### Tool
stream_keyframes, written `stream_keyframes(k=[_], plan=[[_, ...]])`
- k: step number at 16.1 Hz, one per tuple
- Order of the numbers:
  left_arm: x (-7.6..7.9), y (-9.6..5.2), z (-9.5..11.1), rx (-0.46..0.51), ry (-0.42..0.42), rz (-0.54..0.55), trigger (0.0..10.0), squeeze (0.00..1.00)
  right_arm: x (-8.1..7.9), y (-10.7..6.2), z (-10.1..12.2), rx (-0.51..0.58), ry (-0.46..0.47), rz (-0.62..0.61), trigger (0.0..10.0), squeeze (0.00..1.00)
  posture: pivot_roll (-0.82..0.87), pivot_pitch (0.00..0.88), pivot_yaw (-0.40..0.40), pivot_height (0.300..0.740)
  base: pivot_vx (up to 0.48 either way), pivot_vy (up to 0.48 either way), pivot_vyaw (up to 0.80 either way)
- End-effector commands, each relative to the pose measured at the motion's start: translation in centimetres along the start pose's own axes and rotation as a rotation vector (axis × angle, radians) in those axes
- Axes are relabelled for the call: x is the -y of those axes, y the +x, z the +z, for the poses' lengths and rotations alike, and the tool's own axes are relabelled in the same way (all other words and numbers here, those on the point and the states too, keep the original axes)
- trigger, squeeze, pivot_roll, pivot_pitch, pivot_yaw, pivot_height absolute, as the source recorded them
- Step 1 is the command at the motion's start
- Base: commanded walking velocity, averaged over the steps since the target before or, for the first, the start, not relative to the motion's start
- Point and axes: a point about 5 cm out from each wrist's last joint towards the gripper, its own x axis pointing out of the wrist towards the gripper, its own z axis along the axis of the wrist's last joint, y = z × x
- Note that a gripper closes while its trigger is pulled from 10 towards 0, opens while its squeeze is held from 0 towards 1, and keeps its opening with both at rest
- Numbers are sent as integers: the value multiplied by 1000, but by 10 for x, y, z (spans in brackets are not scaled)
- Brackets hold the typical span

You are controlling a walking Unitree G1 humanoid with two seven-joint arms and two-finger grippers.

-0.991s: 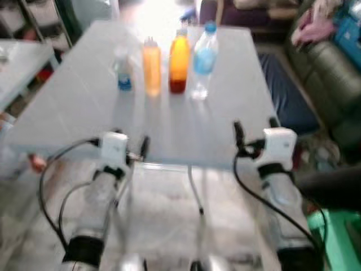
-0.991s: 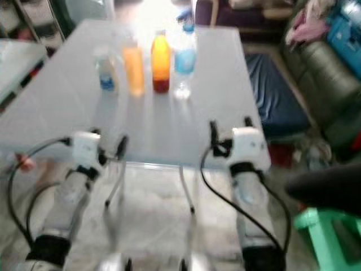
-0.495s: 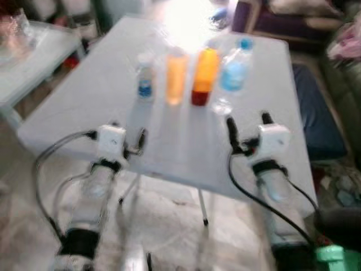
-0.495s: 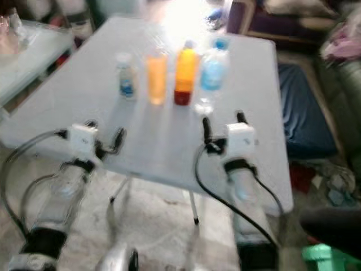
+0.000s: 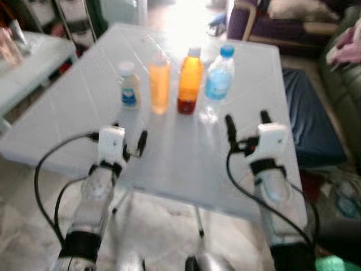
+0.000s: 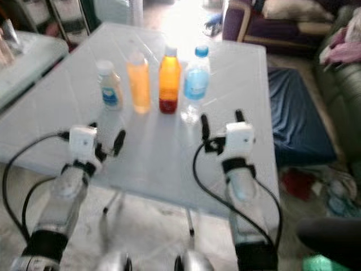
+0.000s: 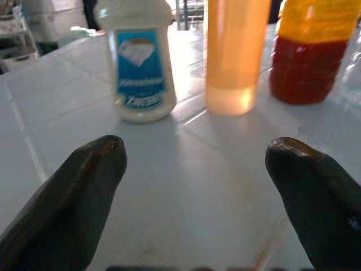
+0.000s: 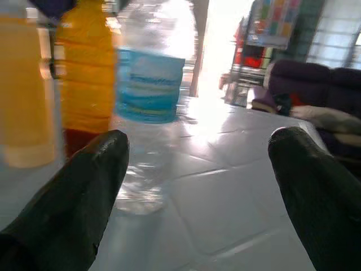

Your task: Restocking fridge

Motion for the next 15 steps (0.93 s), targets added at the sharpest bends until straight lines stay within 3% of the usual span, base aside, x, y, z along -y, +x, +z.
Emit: stream_keyframes(k=[1, 4, 10, 15], plan=[[-3, -3, -2, -7, 9, 6, 10000, 0, -1, 0, 1, 6, -1, 13, 10000, 0, 4, 94, -46, 740, 0, 0, 0], [-3, -5, -1, -6, 13, 8, 10000, 0, 1, 7, 12, 46, -26, 11, 10000, 0, 12, 103, -47, 740, 0, 0, 0], [-4, -8, -1, -13, 22, 0, 10000, 0, 24, 48, 74, 233, -81, 0, 10000, 0, 23, 125, -31, 740, 0, 0, 0], [-5, -11, 0, -22, 32, -11, 10000, 0, 31, 75, 92, 214, -34, 46, 10000, 0, 43, 154, -31, 740, 0, 0, 0]])
